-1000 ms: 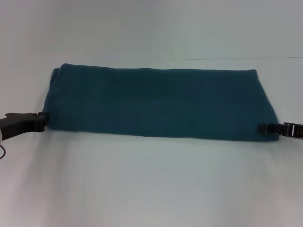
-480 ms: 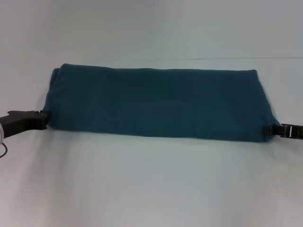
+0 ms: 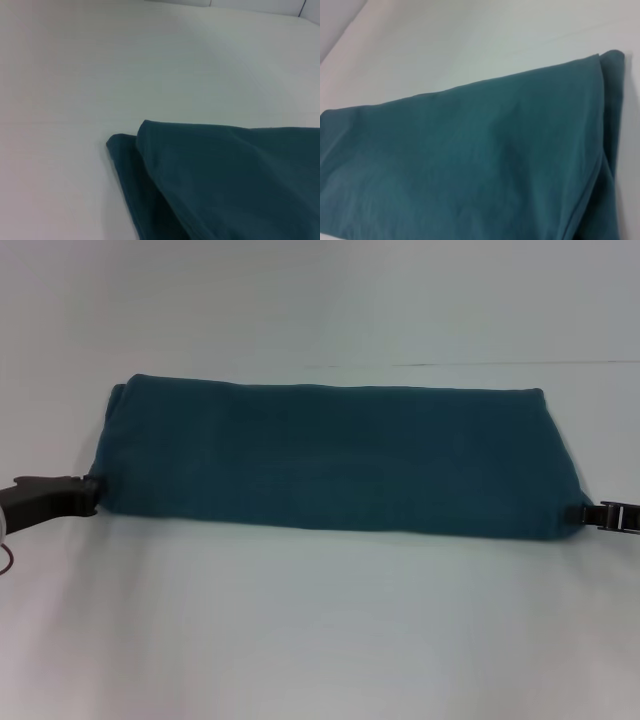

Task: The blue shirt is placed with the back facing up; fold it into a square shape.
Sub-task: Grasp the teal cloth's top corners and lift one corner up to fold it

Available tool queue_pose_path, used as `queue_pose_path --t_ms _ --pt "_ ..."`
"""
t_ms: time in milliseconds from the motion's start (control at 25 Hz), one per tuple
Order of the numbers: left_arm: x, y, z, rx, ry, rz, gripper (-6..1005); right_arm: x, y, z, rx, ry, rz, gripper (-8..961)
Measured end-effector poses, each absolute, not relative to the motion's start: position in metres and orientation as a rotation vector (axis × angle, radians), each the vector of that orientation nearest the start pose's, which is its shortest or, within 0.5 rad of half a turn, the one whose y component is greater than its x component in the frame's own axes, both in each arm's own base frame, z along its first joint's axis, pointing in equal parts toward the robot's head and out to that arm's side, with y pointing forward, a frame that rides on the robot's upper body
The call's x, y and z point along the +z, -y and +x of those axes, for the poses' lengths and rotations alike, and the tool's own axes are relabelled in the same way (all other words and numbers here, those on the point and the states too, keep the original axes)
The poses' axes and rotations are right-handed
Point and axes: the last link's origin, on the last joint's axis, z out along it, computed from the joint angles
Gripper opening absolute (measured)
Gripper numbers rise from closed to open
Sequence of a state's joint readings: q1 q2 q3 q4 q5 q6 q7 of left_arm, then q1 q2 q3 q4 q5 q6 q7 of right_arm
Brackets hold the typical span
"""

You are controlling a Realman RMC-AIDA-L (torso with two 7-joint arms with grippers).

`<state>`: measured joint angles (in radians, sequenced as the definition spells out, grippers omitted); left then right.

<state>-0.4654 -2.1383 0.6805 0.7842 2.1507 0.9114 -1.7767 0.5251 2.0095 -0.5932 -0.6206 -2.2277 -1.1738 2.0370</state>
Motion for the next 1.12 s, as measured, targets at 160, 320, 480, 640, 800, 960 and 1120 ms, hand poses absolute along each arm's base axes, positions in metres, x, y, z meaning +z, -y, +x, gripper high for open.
queue_pose_path --t_ms 160,320,480,640,800,960,1120 --pt "0.033 -0.364 -0.342 -0.323 1.109 -2.024 2 0.035 -0.358 0.344 0.428 -1.497 -2.098 14" --pt "0.039 -0.356 -0.343 -0.323 1.117 -2.037 3 0.038 -0.359 0.344 0.435 -1.492 -2.088 20" --pt "0.042 -0.35 -0.348 -0.295 1.133 -2.027 3 0.042 -0.359 0.346 0.441 -1.488 -2.078 26" --pt "0.045 -0.347 -0.352 -0.294 1.144 -2.009 3 0.044 -0.36 0.346 0.442 -1.487 -2.077 32" --pt "0.045 -0.346 -0.352 -0.295 1.147 -2.005 2 0.044 -0.36 0.346 0.44 -1.484 -2.078 37" --pt "0.045 -0.346 -0.353 -0.295 1.147 -2.005 2 0.043 -0.359 0.346 0.438 -1.475 -2.087 43" --pt "0.044 -0.345 -0.351 -0.297 1.147 -2.017 2 0.042 -0.359 0.345 0.448 -1.48 -2.084 49"
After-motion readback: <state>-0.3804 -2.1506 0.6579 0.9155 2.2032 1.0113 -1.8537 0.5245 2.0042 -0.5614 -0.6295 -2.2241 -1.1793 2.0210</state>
